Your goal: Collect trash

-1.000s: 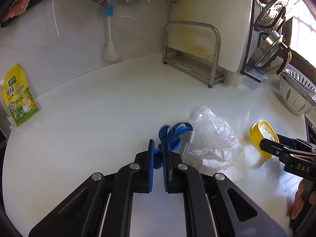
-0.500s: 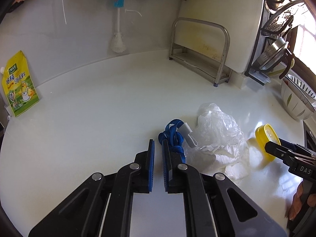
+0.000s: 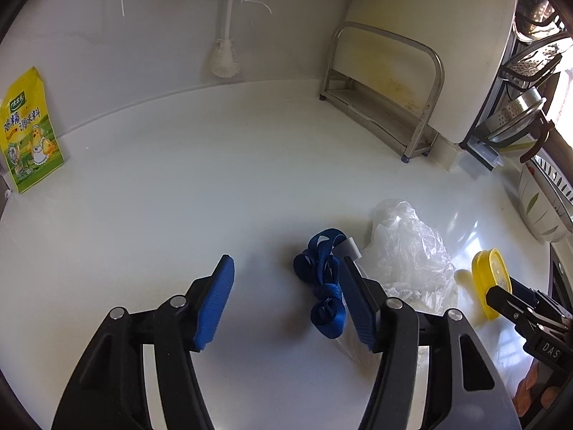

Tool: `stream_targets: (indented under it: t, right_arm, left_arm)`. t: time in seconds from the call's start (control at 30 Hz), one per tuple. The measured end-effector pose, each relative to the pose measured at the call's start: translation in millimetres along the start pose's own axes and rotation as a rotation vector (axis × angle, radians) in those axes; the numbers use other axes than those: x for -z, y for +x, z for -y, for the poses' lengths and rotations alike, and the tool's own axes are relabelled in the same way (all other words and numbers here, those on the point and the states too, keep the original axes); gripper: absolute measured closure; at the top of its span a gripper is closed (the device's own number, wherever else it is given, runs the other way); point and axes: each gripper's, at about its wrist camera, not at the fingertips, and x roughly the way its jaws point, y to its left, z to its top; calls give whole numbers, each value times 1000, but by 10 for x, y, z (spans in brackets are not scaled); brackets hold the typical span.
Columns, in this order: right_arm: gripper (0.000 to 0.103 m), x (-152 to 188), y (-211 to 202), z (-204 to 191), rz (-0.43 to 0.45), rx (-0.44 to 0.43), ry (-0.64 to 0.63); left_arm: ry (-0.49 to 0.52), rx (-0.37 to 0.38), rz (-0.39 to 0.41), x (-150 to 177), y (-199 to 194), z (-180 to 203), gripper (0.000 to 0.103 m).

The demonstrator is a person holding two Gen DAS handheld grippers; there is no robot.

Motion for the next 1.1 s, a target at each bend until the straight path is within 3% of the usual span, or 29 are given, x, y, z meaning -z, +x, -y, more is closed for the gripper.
stream_targets:
  t: [0.57,0.8,1.1]
  right_arm:
    - [38,-11,16,-29,-5,4,-3]
    - [38,-9,18,-40,-6,8,-7]
    - [38,-10,15,-40,-6,8,-7]
  left_arm:
    - [87,-59,-70,-42,353,214,44]
    - [94,-44,-78,-26,365,223,86]
    - [68,-48,-28,12,203,150,90]
